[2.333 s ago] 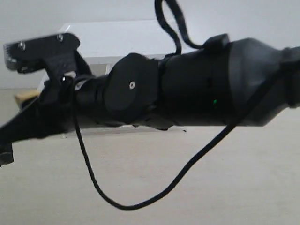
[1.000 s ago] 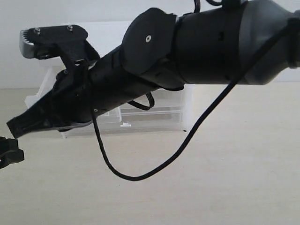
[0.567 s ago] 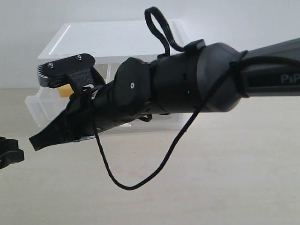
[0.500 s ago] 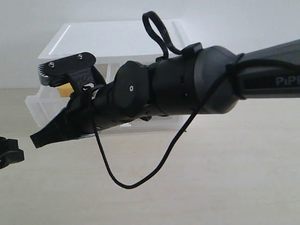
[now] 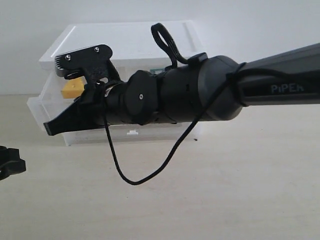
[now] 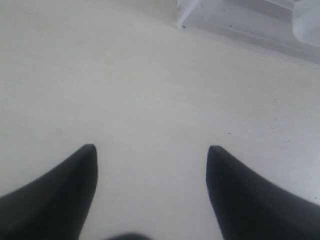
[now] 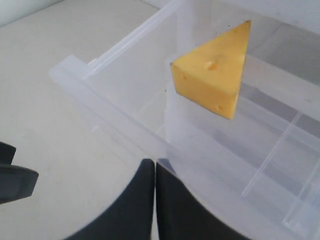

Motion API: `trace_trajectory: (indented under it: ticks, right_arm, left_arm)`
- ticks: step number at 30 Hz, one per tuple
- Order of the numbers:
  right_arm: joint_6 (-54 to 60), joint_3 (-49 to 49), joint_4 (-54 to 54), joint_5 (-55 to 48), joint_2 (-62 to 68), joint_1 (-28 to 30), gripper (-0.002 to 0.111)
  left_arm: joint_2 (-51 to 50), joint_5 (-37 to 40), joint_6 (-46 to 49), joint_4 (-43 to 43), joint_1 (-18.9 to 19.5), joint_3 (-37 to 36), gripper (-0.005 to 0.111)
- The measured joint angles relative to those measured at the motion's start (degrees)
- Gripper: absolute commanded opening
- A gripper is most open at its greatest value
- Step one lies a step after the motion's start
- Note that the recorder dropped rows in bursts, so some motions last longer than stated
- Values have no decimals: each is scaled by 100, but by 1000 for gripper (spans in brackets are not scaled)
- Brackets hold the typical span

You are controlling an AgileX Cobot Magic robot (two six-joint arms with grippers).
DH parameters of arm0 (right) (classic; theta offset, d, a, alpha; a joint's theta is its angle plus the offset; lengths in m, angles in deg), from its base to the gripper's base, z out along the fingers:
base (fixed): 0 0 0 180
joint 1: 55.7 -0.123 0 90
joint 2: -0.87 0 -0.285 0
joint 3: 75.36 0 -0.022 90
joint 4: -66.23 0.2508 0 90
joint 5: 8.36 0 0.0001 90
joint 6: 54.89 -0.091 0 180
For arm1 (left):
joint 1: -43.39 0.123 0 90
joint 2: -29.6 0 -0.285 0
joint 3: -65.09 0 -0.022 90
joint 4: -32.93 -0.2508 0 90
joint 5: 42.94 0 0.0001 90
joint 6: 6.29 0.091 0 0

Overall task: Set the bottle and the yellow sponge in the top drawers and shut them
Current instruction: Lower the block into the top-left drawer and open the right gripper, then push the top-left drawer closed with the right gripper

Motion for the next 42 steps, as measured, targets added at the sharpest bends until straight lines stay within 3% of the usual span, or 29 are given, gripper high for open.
trace_trajectory:
  ticks: [17, 30, 42]
  right_arm:
    - [11, -620, 25, 715, 27, 98, 0]
    - [-322, -840, 218, -1794, 47, 155, 0]
    - [-300, -852, 61, -33, 649, 430, 0]
  left_arm:
    - [0, 0, 6, 0, 0, 0, 60]
    - [0, 0, 6, 0, 0, 0, 60]
    - [0, 133, 30, 22, 0, 0, 60]
